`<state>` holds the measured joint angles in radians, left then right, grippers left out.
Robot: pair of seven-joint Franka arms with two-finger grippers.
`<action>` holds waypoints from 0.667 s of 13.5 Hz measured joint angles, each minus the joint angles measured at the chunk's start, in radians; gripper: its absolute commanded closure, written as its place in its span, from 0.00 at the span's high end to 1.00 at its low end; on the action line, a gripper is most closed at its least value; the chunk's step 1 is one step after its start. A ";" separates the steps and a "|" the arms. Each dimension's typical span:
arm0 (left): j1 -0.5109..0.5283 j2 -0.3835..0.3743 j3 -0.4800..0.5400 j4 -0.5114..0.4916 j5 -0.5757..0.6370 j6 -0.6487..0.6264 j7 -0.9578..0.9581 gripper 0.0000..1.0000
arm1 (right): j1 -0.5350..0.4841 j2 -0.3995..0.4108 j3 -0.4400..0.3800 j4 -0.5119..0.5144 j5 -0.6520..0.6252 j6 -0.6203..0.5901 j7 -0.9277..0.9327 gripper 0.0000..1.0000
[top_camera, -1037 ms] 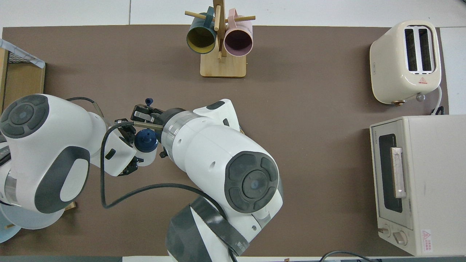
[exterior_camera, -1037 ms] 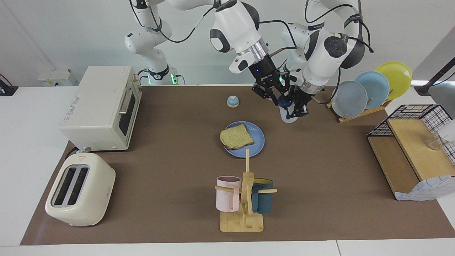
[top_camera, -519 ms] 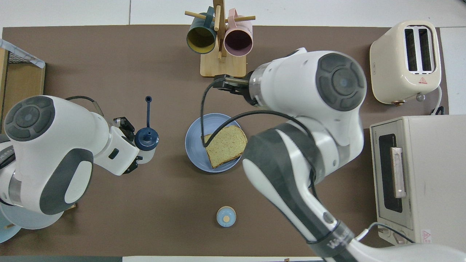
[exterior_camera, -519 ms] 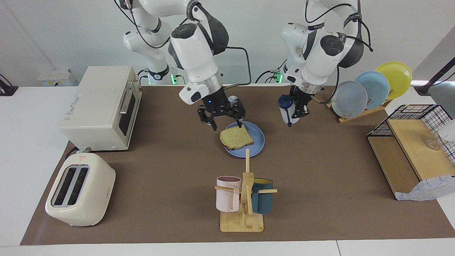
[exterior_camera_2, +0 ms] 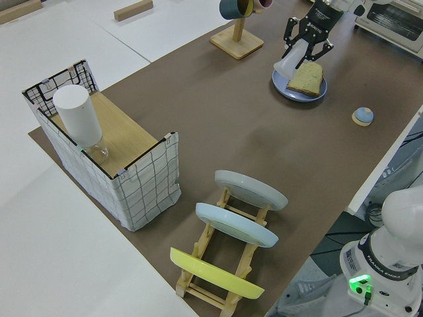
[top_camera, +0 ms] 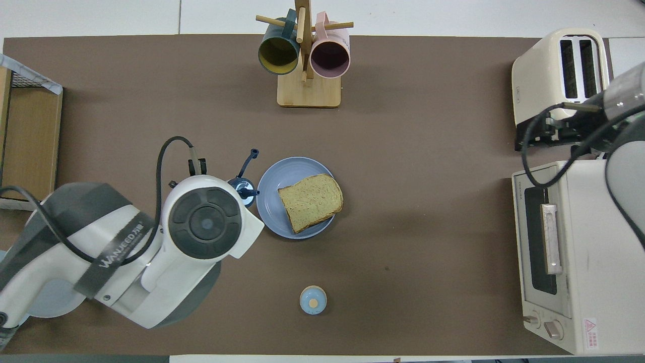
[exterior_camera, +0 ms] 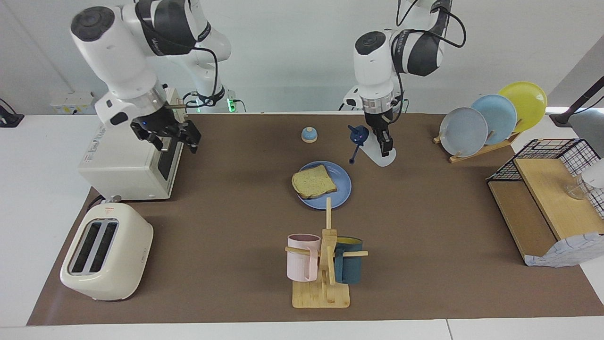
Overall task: Put bread on plate and add seasoning
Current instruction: 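Move the bottle above the bread with the left gripper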
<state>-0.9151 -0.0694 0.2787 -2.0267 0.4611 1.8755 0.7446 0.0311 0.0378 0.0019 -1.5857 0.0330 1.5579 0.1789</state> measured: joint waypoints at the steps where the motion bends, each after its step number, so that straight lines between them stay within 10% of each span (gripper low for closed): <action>1: -0.029 0.033 -0.001 0.030 0.056 -0.031 -0.021 0.00 | -0.017 -0.021 -0.001 -0.004 -0.015 -0.027 -0.032 1.00; 9: -0.205 0.294 -0.002 0.120 0.508 -0.245 -0.105 0.00 | -0.009 -0.047 -0.079 -0.013 -0.036 -0.044 -0.102 1.00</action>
<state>-1.1197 0.2242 0.2767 -1.9067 0.9696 1.6302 0.6395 0.0223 -0.0088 -0.0775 -1.5984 -0.0032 1.5136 0.0771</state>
